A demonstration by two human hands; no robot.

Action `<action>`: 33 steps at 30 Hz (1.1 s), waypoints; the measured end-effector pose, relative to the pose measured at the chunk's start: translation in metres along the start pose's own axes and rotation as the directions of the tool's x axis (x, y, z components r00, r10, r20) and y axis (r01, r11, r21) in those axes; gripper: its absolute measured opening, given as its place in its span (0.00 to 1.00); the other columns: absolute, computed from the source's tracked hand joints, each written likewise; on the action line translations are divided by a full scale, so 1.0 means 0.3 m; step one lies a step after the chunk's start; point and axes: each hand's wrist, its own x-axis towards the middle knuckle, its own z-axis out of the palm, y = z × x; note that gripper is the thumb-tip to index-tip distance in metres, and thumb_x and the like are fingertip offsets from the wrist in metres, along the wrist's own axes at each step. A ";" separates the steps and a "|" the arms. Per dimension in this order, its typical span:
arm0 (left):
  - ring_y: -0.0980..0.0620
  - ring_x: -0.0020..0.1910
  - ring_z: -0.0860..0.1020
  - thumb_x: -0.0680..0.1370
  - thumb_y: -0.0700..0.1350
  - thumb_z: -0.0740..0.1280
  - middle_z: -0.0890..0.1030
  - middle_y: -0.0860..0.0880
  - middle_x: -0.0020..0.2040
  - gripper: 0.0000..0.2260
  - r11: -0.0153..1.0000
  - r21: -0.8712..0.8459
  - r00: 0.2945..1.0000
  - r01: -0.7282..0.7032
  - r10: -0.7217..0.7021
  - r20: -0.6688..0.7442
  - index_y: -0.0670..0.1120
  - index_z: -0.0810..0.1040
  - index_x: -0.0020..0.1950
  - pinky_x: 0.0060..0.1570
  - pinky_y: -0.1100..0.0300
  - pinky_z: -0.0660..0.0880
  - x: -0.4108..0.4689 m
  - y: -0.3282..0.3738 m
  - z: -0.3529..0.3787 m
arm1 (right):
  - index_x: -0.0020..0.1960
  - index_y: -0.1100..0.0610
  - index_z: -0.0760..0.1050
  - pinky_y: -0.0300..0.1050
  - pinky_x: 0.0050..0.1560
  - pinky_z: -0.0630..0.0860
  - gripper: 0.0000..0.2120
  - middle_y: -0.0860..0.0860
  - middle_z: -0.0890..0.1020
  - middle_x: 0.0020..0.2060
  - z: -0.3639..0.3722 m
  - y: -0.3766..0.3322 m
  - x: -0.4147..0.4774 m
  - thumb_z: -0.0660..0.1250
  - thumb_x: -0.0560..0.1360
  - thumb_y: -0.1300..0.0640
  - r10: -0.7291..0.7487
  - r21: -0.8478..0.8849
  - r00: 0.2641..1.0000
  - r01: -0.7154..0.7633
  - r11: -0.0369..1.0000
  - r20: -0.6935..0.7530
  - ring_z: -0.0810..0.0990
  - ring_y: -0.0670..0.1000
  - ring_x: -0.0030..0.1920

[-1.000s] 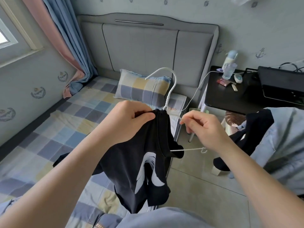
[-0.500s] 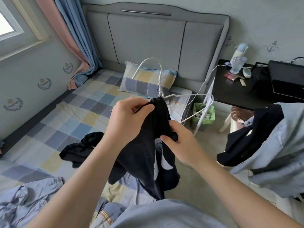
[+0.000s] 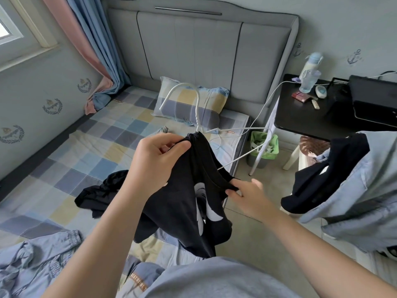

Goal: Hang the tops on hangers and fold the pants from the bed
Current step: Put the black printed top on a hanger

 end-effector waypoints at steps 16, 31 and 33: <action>0.31 0.42 0.82 0.77 0.54 0.70 0.86 0.49 0.41 0.04 0.979 0.193 0.977 0.068 -0.105 0.187 0.62 0.85 0.48 0.46 0.37 0.80 0.009 -0.125 -0.179 | 0.48 0.57 0.81 0.53 0.69 0.62 0.06 0.48 0.83 0.44 -0.205 0.127 0.085 0.66 0.80 0.61 -0.158 -0.057 0.956 0.149 0.987 -0.247 0.79 0.54 0.52; 0.60 0.38 0.77 0.76 0.46 0.74 0.80 0.61 0.41 0.15 0.974 0.157 0.949 -0.163 0.111 0.296 0.69 0.82 0.41 0.39 0.73 0.70 0.029 -0.109 -0.002 | 0.46 0.45 0.69 0.50 0.40 0.71 0.06 0.52 0.73 0.34 -0.284 -0.257 0.008 0.60 0.83 0.50 -0.386 0.304 0.915 0.403 0.863 -0.118 0.72 0.53 0.34; 0.58 0.38 0.76 0.75 0.47 0.74 0.80 0.57 0.41 0.12 0.973 0.171 0.950 -0.153 0.098 0.295 0.67 0.83 0.41 0.39 0.71 0.70 0.041 -0.137 -0.044 | 0.46 0.46 0.70 0.43 0.41 0.71 0.06 0.45 0.73 0.34 -0.314 -0.224 0.009 0.64 0.79 0.45 -0.370 0.340 0.921 0.390 0.856 -0.125 0.71 0.46 0.35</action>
